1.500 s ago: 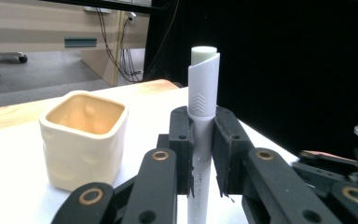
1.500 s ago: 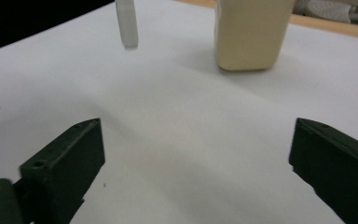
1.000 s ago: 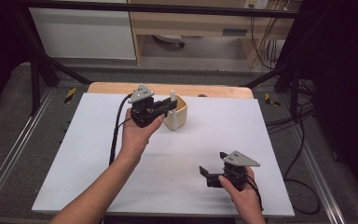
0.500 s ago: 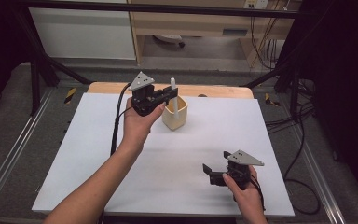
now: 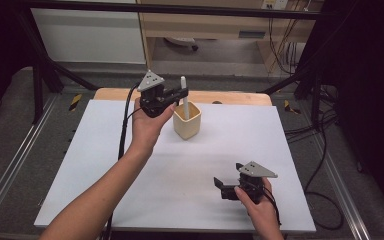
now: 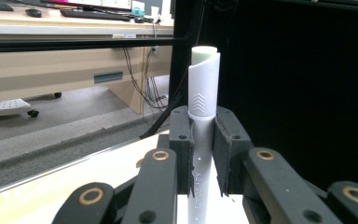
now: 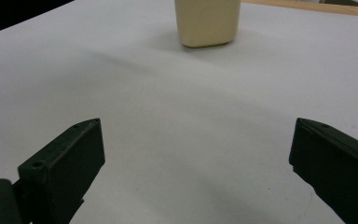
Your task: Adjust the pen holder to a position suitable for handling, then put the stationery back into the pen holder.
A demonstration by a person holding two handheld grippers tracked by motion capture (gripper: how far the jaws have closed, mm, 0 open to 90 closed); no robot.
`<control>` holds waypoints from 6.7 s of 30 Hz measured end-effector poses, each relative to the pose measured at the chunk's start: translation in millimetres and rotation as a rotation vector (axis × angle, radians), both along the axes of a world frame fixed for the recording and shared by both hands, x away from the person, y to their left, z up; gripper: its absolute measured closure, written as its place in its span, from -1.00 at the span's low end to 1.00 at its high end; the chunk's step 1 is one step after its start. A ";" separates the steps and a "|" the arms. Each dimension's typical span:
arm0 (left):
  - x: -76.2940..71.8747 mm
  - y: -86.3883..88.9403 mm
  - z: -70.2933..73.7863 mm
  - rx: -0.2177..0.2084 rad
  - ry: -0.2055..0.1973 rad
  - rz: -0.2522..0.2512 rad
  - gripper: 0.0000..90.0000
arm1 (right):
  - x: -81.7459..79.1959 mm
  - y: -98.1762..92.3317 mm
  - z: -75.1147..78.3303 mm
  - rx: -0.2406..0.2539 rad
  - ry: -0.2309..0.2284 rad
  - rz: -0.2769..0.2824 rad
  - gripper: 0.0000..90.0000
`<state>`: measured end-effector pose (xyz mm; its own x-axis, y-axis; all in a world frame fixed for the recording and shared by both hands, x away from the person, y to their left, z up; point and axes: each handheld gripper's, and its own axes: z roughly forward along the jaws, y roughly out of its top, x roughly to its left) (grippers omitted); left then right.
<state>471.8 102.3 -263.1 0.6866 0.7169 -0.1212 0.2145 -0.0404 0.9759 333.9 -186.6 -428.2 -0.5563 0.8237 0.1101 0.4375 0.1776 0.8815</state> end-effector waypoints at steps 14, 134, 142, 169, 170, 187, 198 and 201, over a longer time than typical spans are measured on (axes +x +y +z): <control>8.8 3.4 -0.7 -0.010 0.000 0.061 0.75 | 0.8 -4.4 -1.1 0.012 0.008 -0.009 -0.92; 76.9 -34.4 -81.1 0.219 0.120 0.087 0.75 | 3.6 -5.4 -2.9 -0.024 0.003 0.018 -0.93; 76.9 -34.3 -85.8 0.225 0.125 0.085 0.75 | 3.9 -4.1 -3.3 -0.027 0.006 0.022 -0.93; 55.8 -36.1 -63.2 0.212 0.116 0.122 -0.86 | 1.9 -6.7 -4.2 -0.041 0.017 -0.022 -0.95; 55.6 -36.1 -62.7 0.204 0.114 0.118 -0.86 | 2.1 -7.8 -4.4 -0.038 0.016 -0.026 -0.95; 36.2 -23.5 -50.0 0.196 0.118 0.108 -0.88 | 6.0 -27.8 -3.6 0.001 0.016 -0.086 -0.96; 24.0 -2.1 -37.5 0.199 0.129 0.101 -0.88 | 6.7 -29.4 -4.1 0.018 0.015 -0.103 -0.95; 20.0 11.1 -35.9 0.184 0.128 0.122 -0.88 | 6.3 -28.5 -3.6 0.009 0.009 -0.102 -0.95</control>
